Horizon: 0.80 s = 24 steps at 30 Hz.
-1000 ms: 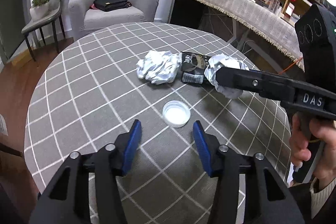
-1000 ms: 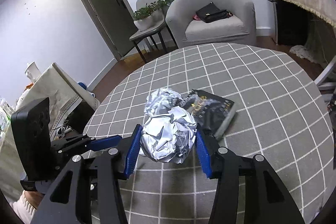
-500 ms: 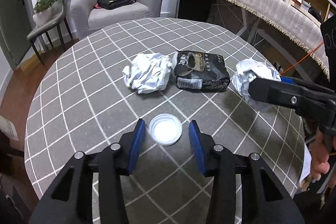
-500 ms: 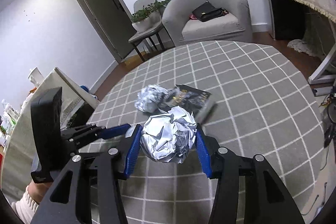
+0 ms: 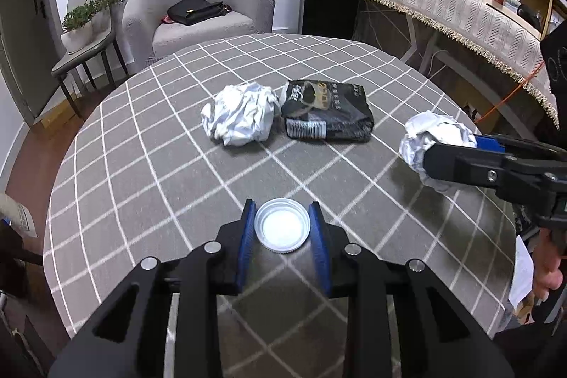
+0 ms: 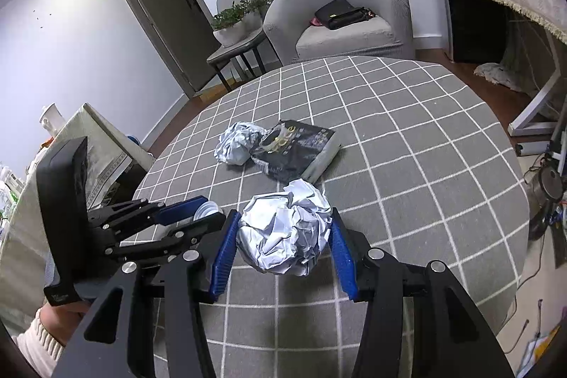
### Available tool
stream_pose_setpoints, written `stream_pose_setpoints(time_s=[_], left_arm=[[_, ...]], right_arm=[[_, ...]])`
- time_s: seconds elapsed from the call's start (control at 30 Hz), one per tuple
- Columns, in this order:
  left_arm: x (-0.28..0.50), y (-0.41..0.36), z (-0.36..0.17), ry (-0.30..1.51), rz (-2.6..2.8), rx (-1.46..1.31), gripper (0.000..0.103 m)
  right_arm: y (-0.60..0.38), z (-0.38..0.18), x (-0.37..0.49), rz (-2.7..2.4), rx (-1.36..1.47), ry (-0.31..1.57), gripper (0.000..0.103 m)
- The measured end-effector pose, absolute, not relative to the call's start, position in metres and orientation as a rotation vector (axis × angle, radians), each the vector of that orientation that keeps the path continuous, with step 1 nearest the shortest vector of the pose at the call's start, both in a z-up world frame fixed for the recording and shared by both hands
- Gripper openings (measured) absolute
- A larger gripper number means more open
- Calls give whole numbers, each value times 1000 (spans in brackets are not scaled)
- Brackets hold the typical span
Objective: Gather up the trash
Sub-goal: 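Carry the bottle cap and foil ball over the teal bin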
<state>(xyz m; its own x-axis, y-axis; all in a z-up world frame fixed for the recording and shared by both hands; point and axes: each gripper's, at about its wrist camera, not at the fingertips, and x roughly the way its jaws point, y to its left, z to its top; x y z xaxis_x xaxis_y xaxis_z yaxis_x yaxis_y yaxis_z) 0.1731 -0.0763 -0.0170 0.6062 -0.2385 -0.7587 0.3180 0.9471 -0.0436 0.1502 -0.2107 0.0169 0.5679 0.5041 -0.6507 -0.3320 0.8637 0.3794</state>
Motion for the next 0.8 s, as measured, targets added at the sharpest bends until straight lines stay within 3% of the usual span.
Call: stream_pose_setpoints(time_s=[0.8], left_arm=[[72,57,11,757,-132,-91,32]], right_arm=[[-96,17,97,655,147,831,50]])
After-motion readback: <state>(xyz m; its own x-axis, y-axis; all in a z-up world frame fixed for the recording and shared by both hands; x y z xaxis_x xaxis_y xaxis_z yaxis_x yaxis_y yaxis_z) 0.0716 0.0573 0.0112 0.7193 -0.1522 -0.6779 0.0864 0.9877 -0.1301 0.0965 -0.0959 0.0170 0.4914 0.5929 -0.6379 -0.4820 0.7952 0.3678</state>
